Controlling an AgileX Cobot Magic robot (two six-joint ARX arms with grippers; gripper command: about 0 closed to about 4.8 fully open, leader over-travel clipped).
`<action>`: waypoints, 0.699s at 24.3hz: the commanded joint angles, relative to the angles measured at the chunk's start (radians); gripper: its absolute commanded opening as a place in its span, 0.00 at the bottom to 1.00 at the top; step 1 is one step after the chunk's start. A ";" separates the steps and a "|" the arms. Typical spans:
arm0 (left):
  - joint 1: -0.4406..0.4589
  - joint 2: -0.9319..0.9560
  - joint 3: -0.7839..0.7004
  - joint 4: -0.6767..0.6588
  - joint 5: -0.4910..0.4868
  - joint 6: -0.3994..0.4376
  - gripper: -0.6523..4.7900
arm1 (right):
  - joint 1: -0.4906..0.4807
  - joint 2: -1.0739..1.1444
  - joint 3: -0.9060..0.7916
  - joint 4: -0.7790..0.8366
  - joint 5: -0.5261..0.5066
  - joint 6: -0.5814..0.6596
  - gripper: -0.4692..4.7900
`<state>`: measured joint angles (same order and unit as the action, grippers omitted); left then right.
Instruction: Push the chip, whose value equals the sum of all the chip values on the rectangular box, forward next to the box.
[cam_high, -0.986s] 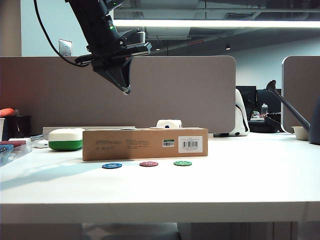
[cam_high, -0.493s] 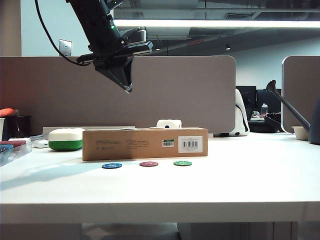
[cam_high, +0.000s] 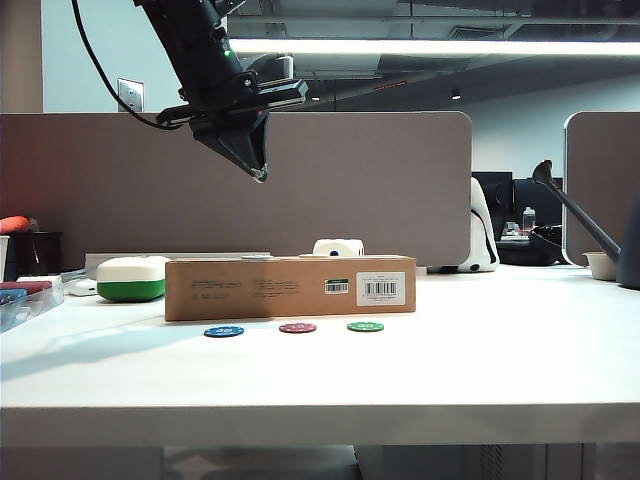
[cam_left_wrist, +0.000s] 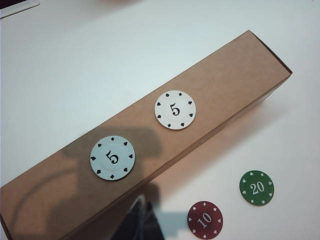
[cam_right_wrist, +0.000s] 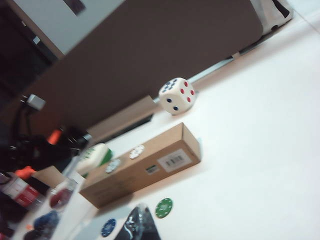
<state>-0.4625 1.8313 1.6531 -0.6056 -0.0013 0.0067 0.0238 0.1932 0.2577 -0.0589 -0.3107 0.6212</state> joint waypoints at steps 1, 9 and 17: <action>-0.002 -0.005 0.002 0.010 0.002 0.001 0.11 | 0.000 0.182 0.090 0.011 -0.013 -0.072 0.08; -0.002 -0.005 0.003 0.012 0.002 0.001 0.11 | 0.190 0.624 0.320 0.018 -0.040 -0.079 0.08; -0.002 -0.005 0.003 0.018 0.002 0.001 0.11 | 0.519 0.969 0.426 0.190 0.006 -0.205 0.08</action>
<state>-0.4629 1.8313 1.6531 -0.6018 -0.0010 0.0071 0.5186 1.1316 0.6670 0.0746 -0.3447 0.4267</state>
